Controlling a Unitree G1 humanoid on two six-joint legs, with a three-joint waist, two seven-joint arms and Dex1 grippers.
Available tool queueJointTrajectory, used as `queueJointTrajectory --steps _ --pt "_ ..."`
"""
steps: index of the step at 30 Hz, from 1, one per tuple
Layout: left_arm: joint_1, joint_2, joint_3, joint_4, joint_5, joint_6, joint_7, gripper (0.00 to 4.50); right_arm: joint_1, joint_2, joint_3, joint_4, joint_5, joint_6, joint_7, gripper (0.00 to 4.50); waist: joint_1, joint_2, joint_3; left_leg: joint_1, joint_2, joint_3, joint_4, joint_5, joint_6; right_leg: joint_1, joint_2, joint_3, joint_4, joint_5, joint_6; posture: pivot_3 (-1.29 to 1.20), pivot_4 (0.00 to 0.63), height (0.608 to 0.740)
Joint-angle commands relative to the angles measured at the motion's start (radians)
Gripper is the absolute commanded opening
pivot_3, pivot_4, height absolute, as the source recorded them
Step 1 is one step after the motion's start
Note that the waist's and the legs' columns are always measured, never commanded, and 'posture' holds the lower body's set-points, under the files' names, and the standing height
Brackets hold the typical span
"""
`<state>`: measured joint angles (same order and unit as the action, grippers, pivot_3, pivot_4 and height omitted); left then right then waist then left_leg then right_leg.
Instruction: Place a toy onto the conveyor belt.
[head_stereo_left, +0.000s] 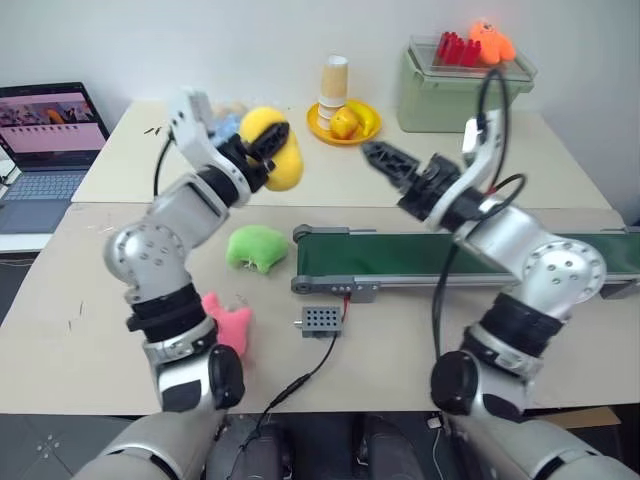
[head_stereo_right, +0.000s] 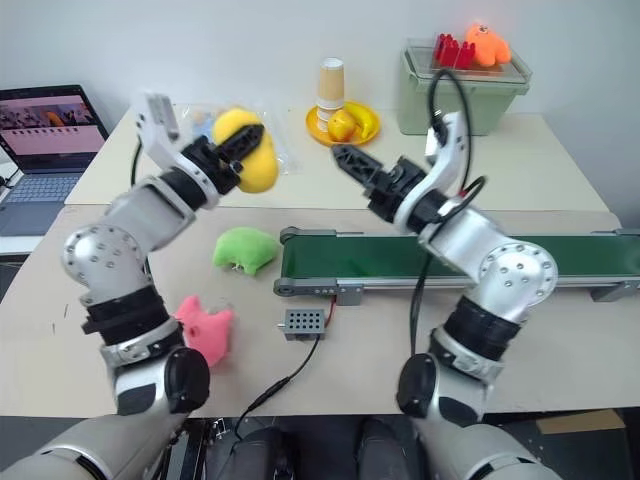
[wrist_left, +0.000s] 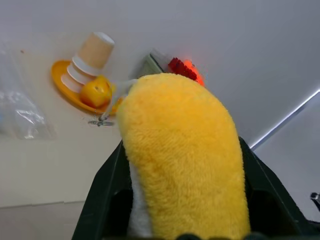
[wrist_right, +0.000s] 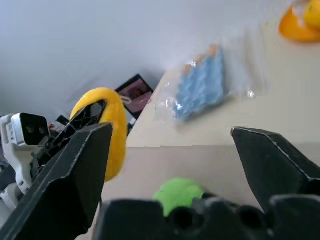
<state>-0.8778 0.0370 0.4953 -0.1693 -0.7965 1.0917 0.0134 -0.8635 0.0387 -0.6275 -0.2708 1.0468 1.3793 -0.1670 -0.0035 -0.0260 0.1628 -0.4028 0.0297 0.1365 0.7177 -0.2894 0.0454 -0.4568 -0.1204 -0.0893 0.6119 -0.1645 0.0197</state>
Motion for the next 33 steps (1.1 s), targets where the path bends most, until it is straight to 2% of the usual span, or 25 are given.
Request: queueJointTrajectory --steps 1,8,13,21,33 --pt "-0.010 -0.043 -0.028 -0.043 -0.042 -0.051 0.035 2.00 0.018 0.066 0.003 -0.091 0.111 -0.007 -0.159 4.50 0.000 0.000 0.000 0.000 0.000 0.000 0.001 0.000 0.000 0.000 0.000 0.000 0.000 0.000 0.000 0.00 0.150 0.734" --pt "-0.008 -0.053 -0.050 -0.018 -0.059 -0.099 0.053 2.00 0.065 0.065 0.080 -0.098 0.229 -0.069 -0.297 4.50 -0.011 0.001 0.000 0.001 0.000 0.000 0.000 0.000 0.000 0.001 0.001 0.001 0.000 0.000 0.000 0.00 0.150 0.734" --pt "0.020 -0.073 -0.071 -0.001 -0.058 -0.137 0.054 2.00 0.090 0.038 0.148 -0.084 0.290 -0.121 -0.333 4.50 -0.012 0.001 0.000 0.002 0.000 0.000 -0.001 0.000 0.000 0.001 0.001 0.002 0.000 0.000 0.000 0.00 0.150 0.734" --pt "0.067 -0.108 -0.097 0.010 -0.074 -0.180 0.080 2.00 0.117 -0.013 0.264 -0.071 0.351 -0.209 -0.350 4.50 -0.010 0.001 0.000 0.002 0.000 -0.002 -0.001 0.000 0.000 0.001 0.001 0.002 -0.001 0.000 0.000 0.00 0.150 0.734" --pt "0.063 -0.145 -0.107 0.004 -0.152 -0.174 0.173 2.00 0.132 -0.077 0.383 -0.026 0.327 -0.297 -0.301 4.50 -0.009 0.001 0.000 0.002 0.000 -0.007 -0.001 0.000 0.001 0.001 0.002 0.002 -0.001 0.000 0.000 0.00 0.150 0.734"
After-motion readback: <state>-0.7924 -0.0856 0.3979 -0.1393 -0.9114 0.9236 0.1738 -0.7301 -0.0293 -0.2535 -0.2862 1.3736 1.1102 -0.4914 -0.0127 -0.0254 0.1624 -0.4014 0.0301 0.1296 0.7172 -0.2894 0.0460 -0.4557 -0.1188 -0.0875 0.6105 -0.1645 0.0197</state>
